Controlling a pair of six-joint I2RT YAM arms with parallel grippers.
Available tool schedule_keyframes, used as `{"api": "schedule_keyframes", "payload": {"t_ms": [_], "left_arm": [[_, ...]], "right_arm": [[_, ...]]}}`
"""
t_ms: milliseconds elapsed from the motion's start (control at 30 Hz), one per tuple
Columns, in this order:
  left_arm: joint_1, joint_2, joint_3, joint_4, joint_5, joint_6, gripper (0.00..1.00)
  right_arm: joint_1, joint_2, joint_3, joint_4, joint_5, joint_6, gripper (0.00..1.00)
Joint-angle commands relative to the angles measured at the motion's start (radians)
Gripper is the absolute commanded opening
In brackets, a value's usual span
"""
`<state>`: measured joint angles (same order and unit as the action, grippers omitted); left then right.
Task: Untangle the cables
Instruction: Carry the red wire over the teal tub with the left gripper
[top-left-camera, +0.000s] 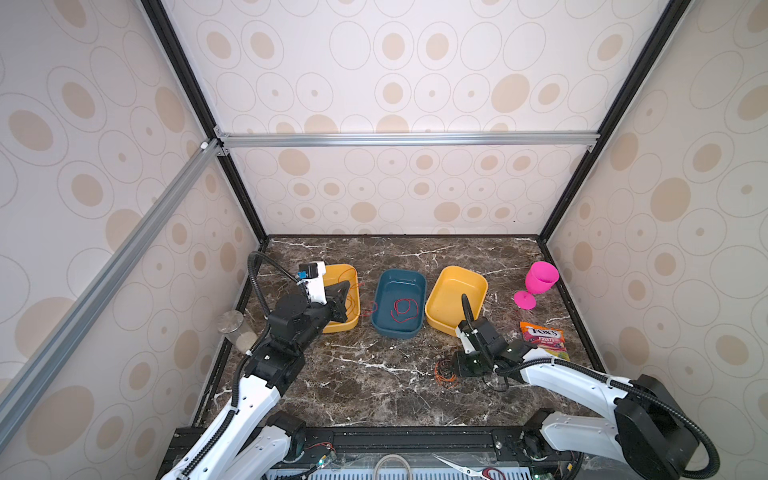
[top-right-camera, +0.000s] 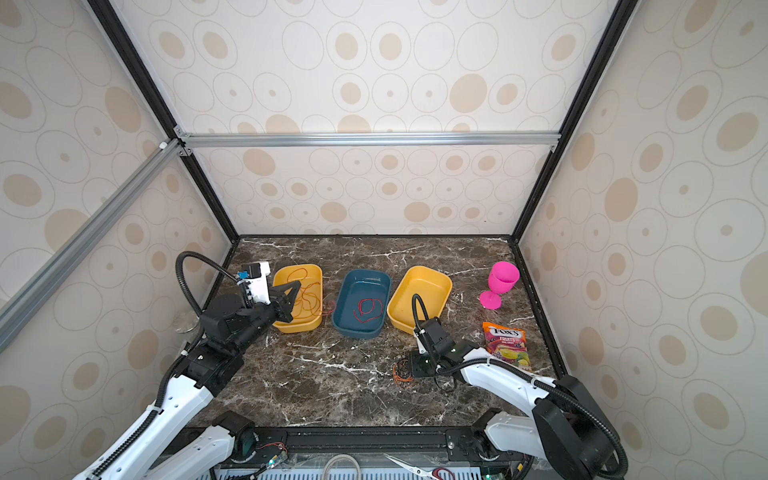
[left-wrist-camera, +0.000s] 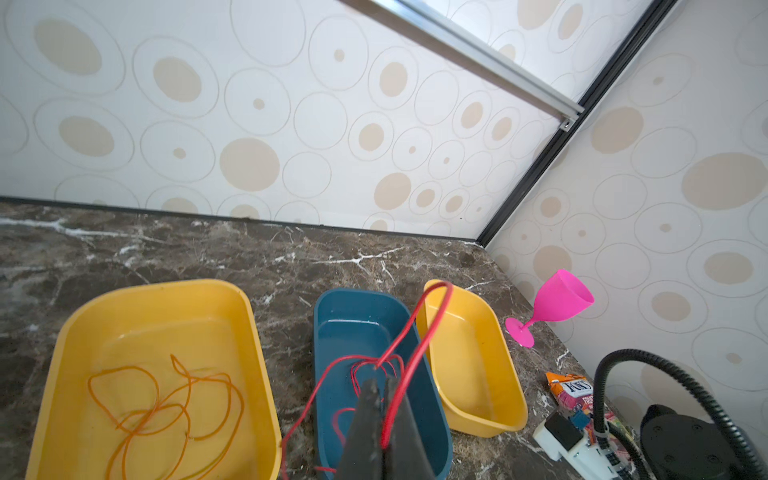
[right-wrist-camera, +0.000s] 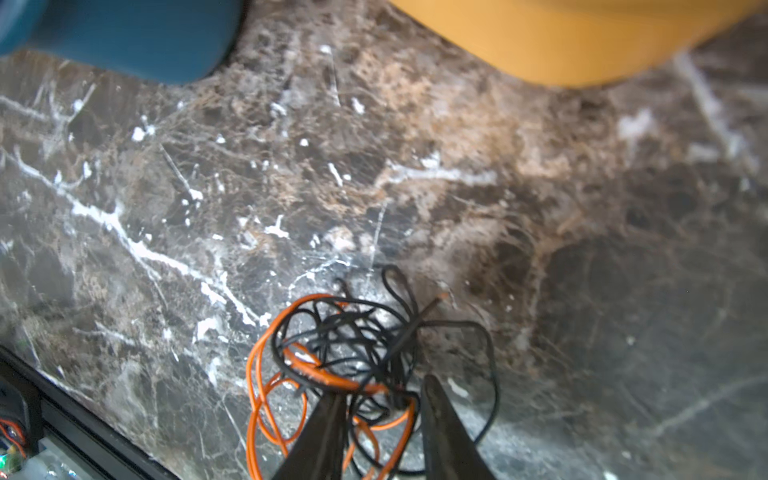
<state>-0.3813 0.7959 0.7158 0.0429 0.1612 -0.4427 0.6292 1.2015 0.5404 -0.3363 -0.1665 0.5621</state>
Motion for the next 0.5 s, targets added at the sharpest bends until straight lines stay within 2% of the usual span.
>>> {"api": "schedule_keyframes", "payload": {"t_ms": [0, 133, 300, 467], "left_arm": [[0.007, 0.009, 0.093, -0.036, 0.014, 0.073, 0.00], [0.006, 0.029, 0.128, -0.028, 0.064, 0.079, 0.00], [0.004, 0.056, 0.115, 0.023, 0.218, 0.057, 0.00], [0.001, 0.065, 0.094, 0.053, 0.277, 0.044, 0.00]], "right_arm": [[0.007, -0.014, 0.024, -0.002, -0.018, -0.021, 0.44], [0.008, -0.055, 0.034, -0.034, -0.007, -0.034, 0.53], [0.008, -0.132, 0.070, -0.071, -0.020, -0.055, 0.62], [0.008, -0.177, 0.105, -0.076, -0.045, -0.060, 0.64]]}}
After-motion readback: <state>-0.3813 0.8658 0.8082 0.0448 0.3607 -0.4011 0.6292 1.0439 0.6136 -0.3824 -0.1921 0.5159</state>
